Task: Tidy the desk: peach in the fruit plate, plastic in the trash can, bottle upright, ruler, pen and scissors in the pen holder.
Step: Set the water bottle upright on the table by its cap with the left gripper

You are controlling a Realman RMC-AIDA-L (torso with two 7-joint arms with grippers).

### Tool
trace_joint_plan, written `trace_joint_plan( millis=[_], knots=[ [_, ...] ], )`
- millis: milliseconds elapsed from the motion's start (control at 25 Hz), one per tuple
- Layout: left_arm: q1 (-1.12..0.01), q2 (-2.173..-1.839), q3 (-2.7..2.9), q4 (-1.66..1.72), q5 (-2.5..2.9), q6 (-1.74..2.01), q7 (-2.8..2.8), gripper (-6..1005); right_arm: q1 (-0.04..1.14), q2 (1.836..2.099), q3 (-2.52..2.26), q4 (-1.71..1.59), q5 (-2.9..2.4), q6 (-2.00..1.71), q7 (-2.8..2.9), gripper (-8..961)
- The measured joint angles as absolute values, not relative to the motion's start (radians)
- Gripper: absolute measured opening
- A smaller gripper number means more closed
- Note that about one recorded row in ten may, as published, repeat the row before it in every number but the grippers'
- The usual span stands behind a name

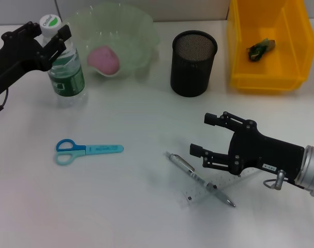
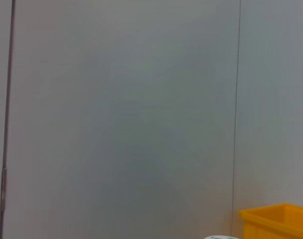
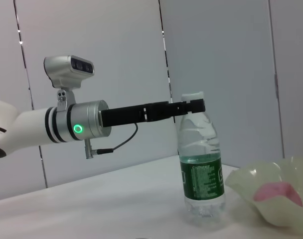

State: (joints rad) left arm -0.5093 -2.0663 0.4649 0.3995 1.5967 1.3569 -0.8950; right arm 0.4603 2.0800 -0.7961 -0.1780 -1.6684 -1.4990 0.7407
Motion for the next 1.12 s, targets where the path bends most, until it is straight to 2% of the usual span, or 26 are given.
trace_joint_plan(
  millis=[1120],
  knots=[
    [-0.52,-2.066,0.464,0.393,1.597,1.312,-0.894,457,0.461,2.08,-0.796,-0.178,-1.669,-1.492,0.756,830]
  ],
)
